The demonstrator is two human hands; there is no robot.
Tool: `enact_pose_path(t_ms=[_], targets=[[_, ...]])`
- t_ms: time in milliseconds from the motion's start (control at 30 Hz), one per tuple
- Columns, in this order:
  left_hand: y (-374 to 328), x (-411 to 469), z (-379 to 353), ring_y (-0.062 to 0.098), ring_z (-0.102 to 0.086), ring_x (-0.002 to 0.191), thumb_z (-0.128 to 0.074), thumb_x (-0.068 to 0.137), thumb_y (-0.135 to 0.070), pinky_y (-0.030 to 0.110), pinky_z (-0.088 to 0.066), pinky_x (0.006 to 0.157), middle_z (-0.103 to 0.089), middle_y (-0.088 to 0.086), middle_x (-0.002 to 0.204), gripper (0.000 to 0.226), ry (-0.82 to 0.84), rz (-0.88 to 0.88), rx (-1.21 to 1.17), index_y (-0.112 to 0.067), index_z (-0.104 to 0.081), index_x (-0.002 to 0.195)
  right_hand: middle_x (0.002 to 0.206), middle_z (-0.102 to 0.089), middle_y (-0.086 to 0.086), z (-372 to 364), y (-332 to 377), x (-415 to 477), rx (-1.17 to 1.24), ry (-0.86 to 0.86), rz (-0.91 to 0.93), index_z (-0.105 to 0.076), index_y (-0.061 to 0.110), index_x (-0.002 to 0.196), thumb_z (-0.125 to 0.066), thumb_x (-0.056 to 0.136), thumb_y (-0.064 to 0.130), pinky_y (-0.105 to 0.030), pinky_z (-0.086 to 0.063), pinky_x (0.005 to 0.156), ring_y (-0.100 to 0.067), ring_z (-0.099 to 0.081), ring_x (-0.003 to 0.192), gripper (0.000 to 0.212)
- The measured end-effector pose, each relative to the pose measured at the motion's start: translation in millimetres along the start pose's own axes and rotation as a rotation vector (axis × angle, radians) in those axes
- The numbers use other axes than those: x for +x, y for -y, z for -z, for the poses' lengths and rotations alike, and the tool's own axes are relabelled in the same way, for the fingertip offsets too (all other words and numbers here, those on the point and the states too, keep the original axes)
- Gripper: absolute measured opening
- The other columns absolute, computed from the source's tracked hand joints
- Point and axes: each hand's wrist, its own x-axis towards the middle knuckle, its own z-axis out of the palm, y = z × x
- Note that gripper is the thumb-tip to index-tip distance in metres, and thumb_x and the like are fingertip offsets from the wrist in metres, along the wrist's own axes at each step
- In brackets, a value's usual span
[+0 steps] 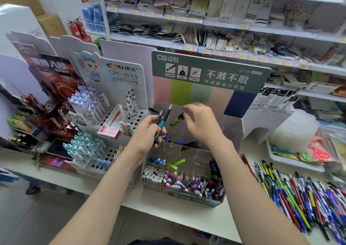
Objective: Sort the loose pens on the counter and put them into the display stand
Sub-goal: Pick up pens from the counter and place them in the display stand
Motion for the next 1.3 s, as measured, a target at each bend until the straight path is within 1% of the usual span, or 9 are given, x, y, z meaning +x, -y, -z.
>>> enact_pose_path(t_ms=[100,200,333,533,767,900,1133,1233,1300], targets=[[-1,-1,2,0.017,-0.054,0.066,-0.04,0.103,-0.002,0.03,-0.039,0.057,-0.071,0.008,0.09,0.034,-0.004,-0.024,0.023,-0.017,-0.06,0.126,0.115,-0.074,0.001,1,17,-4,0.075,-0.169,0.006,-0.076,0.018,0.123,-0.054,0.106,0.022,-0.038,-0.048,0.093,-0.023,-0.056,0.105,0.028],[-6,-4,3,0.014,-0.053,0.062,-0.039,0.103,-0.003,0.025,-0.039,0.054,-0.071,0.009,0.088,0.031,0.028,-0.024,0.022,-0.013,-0.06,0.123,0.096,-0.078,0.008,5,37,-3,0.384,-0.089,-0.089,-0.078,0.019,0.119,-0.064,0.105,0.029,-0.018,-0.051,0.08,-0.003,-0.066,0.085,0.023],[-11,-2,3,0.018,-0.06,0.064,-0.038,0.106,0.001,0.028,-0.043,0.053,-0.074,0.017,0.092,0.027,0.048,-0.056,0.018,-0.007,-0.058,0.122,0.084,-0.08,0.003,4,48,2,0.683,-0.099,-0.228,-0.076,0.017,0.113,-0.072,0.1,0.019,-0.035,-0.065,0.077,-0.01,-0.077,0.078,0.014],[2,6,13,0.02,-0.062,0.072,-0.044,0.107,-0.005,0.034,-0.057,0.066,-0.062,0.006,0.081,0.03,-0.239,-0.105,0.08,-0.021,-0.067,0.118,0.092,-0.077,0.003,9,50,17,0.532,-0.644,-0.138,-0.074,0.006,0.111,-0.074,0.101,0.021,-0.014,-0.058,0.074,-0.003,-0.073,0.084,0.018],[5,5,19,0.016,-0.076,0.086,-0.058,0.107,-0.009,0.028,-0.06,0.076,-0.071,0.003,0.114,0.033,-0.216,-0.159,0.121,-0.023,-0.065,0.136,0.101,-0.081,-0.004,-34,33,24,0.217,-0.27,0.173,-0.082,0.008,0.107,-0.075,0.098,0.012,-0.038,-0.059,0.088,-0.022,-0.074,0.091,0.013],[5,2,14,0.021,-0.078,0.093,-0.063,0.104,-0.006,0.037,-0.062,0.085,-0.076,0.009,0.114,0.02,-0.198,-0.16,0.05,-0.018,-0.059,0.12,0.111,-0.079,0.002,-34,26,14,0.014,-0.208,0.135,-0.081,0.018,0.111,-0.061,0.107,0.032,-0.044,-0.041,0.087,-0.033,-0.054,0.109,0.025],[0,-4,-9,0.019,-0.076,0.105,-0.073,0.098,-0.003,0.035,-0.061,0.094,-0.08,0.003,0.106,0.024,0.054,-0.243,0.079,-0.014,-0.065,0.118,0.091,-0.077,0.01,5,36,-27,0.538,-0.064,-0.089,-0.077,0.025,0.114,-0.073,0.1,0.025,-0.023,-0.056,0.075,-0.008,-0.071,0.085,0.015],[3,-3,-21,0.011,-0.075,0.103,-0.08,0.094,-0.011,0.031,-0.06,0.09,-0.079,-0.003,0.107,0.024,0.01,-0.279,0.163,-0.021,-0.068,0.113,0.092,-0.075,0.004,12,25,-39,0.693,-0.197,-0.194,-0.07,0.025,0.115,-0.064,0.105,0.019,-0.04,-0.062,0.081,-0.016,-0.073,0.086,0.013],[7,-1,-26,0.006,-0.07,0.103,-0.08,0.095,-0.016,0.026,-0.056,0.09,-0.074,-0.008,0.108,0.023,-0.093,-0.29,0.275,-0.026,-0.066,0.111,0.094,-0.073,0.003,19,16,-42,0.687,-0.453,-0.275,-0.063,0.021,0.121,-0.055,0.109,0.017,-0.034,-0.06,0.082,-0.014,-0.072,0.088,0.015]])
